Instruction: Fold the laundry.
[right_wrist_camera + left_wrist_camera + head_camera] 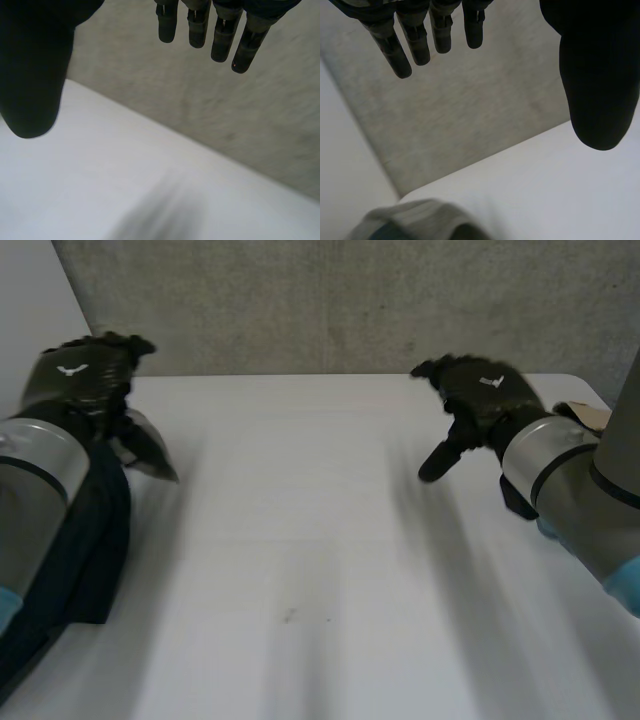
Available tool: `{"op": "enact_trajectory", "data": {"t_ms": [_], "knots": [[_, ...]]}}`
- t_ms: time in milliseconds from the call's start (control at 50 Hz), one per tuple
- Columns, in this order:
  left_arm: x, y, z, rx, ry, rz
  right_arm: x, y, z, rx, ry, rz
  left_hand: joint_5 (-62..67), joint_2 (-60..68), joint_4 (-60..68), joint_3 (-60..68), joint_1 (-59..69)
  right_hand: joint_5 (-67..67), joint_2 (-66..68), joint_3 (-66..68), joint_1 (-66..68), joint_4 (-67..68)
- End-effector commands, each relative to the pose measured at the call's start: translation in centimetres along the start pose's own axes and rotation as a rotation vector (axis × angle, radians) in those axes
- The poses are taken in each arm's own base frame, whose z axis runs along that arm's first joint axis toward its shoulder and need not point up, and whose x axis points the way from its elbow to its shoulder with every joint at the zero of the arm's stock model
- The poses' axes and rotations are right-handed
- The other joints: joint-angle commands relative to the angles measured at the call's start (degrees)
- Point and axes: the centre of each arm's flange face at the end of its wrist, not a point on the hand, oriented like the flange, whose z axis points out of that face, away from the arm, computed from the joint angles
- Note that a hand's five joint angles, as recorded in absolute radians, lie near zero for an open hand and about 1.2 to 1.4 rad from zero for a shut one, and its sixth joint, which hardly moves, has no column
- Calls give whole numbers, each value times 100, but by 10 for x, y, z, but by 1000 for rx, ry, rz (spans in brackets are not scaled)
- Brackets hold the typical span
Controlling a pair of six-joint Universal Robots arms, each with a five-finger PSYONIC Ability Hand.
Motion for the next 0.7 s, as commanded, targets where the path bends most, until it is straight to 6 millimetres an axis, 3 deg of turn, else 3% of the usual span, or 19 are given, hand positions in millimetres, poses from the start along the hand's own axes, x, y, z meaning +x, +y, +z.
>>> {"op": "enact_trajectory", "data": {"t_ms": [20,180,260,440,460,480,540,560,580,620,680,700], "knots": [[-49,40,38,-147,-120,212,-20,19,-12,-141,-222,81,-275,-150,-175,-200,-98,-341,-271,-77,214,-270],[-88,110,56,-423,-141,509,-22,32,-14,-176,-244,58,-275,-150,-175,-200,-98,-341,-271,-77,214,-270],[-101,133,61,-506,-154,542,-25,37,-14,-186,-254,17,-275,-150,-175,-200,-98,-341,-271,-77,214,-270],[-100,154,64,-565,-130,557,-26,48,-10,-206,-261,-11,149,273,249,224,326,-341,-271,-77,214,-270],[-98,156,64,-569,-123,559,-26,49,-9,-206,-261,-11,300,425,400,375,477,-341,-271,-77,214,-270],[-97,160,65,-578,-117,559,-26,49,-9,-206,-259,-12,1351,1475,1451,1426,1528,-341,-271,-77,214,-270],[-97,164,67,-591,-109,563,-25,50,-7,-204,-251,-14,3404,3529,3504,3479,3581,-341,-271,-77,214,-270],[-96,166,68,-592,-107,571,-24,50,-7,-201,-247,-15,6028,6152,6128,6103,6205,-341,-271,-77,214,-270],[-94,165,69,-586,-103,576,-23,50,-6,-199,-240,-15,6718,6843,6818,6793,6895,-341,-271,-77,214,-270],[-87,160,71,-563,-96,590,-20,49,-4,-195,-222,-17,6725,6850,6825,6800,6902,-341,-271,-77,214,-270],[-61,139,70,-477,-77,619,-18,47,-4,-191,-207,-19,6725,6850,6825,6800,6902,-341,-271,-77,214,-270],[-46,117,67,-396,-80,620,-17,46,-3,-186,-195,-21,6725,6850,6825,6800,6902,-341,-271,-77,214,-270]]}}
